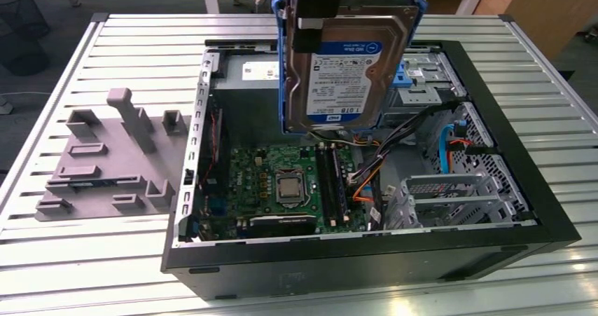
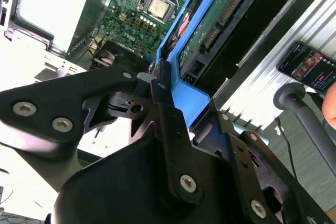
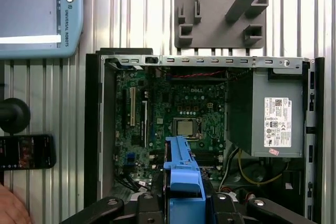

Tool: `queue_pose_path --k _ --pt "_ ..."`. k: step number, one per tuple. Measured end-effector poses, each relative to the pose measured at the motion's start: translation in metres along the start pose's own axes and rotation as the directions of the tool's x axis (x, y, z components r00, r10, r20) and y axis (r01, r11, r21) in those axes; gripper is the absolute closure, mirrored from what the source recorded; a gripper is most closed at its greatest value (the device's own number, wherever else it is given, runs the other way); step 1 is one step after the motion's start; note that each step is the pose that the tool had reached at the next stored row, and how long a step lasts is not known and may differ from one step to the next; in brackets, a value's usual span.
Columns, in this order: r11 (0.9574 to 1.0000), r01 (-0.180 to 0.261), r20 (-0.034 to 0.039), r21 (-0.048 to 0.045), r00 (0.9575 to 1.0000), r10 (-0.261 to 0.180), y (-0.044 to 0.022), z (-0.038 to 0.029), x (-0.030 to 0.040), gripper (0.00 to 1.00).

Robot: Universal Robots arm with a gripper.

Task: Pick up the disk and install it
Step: 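Insert the disk into the insertion slot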

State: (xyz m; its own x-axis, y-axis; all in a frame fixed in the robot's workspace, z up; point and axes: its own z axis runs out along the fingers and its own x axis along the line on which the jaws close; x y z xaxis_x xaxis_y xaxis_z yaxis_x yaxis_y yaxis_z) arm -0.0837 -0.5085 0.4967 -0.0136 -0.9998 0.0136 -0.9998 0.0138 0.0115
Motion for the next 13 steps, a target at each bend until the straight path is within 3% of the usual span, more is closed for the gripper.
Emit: queue_pose_path --k 4,11,13 --pt "1.0000 0.000 0.0000 0.0000 1.0000 0.000 -0.0015 0.0010 0.0038 0.63" --pt "1.0000 0.000 0.0000 0.0000 1.0000 0.000 -0.0225 0.0057 0.0052 0.63" --pt "1.0000 0.000 -0.0004 -0.0002 1.0000 0.000 -0.0250 0.0074 0.0074 0.63"
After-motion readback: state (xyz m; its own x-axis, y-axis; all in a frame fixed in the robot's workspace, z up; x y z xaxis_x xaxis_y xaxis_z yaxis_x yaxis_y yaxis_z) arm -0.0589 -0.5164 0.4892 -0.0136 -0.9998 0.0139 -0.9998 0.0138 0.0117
